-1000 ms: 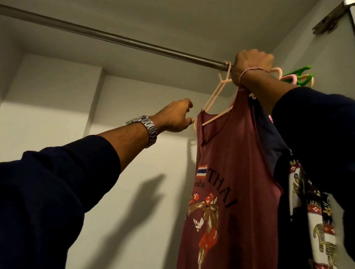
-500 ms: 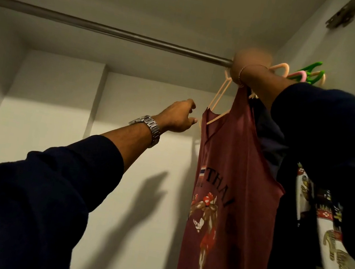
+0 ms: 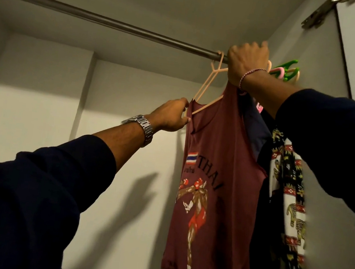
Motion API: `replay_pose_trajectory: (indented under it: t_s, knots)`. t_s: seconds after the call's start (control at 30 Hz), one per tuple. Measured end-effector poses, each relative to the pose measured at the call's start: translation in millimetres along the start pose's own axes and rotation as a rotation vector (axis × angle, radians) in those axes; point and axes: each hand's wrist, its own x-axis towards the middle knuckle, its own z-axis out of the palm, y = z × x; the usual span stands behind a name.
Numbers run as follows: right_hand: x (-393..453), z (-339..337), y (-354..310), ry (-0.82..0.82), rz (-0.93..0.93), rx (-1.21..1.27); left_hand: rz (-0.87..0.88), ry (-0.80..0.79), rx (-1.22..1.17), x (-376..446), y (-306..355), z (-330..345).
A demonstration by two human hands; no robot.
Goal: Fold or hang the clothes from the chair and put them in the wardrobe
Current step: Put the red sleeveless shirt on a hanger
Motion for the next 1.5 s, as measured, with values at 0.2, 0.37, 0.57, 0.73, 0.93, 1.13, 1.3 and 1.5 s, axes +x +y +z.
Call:
replay_pose_trajectory:
  t_s: [0.2, 0.37, 0.57, 0.73, 0.93, 1.13, 1.3, 1.5]
  knots:
    - [-39.7, -10.7, 11.6, 0.082, -0.122, 0.092, -0.009, 0.02, 0.01, -41.5, 19.3, -14.7]
    - [-123.6, -11.6, 10.3, 0.119, -0.276, 0.207, -0.019, -0.003, 0.039, -113.4, 36.9, -9.1]
    - [-224.5, -28.4, 4.0, -0.194, -0.319, 0.384, -0.018, -0.101, 0.193, -195.9, 67.1, -13.1]
    - [-303.6, -47.1, 6.0, -0.352, -0.308, 0.553, 0.023, -0.2, 0.307, -253.1, 97.5, -22.5]
    - [-375.0, -94.4, 33.0, -0.484, -0.35, 0.646, -0.003, -0.264, 0.366, -315.9, 158.0, -41.3]
    - [-433.0, -147.8, 82.0, -0.582, -0.411, 0.638, -0.081, -0.312, 0.347, -378.7, 236.9, -68.8]
    - [-468.0, -196.9, 114.6, -0.644, -0.444, 0.659, -0.137, -0.359, 0.322, -426.7, 290.9, -97.6]
    - [-497.9, -246.5, 136.5, -0.746, -0.441, 0.659, -0.206, -0.4, 0.266, -478.2, 334.0, -127.9]
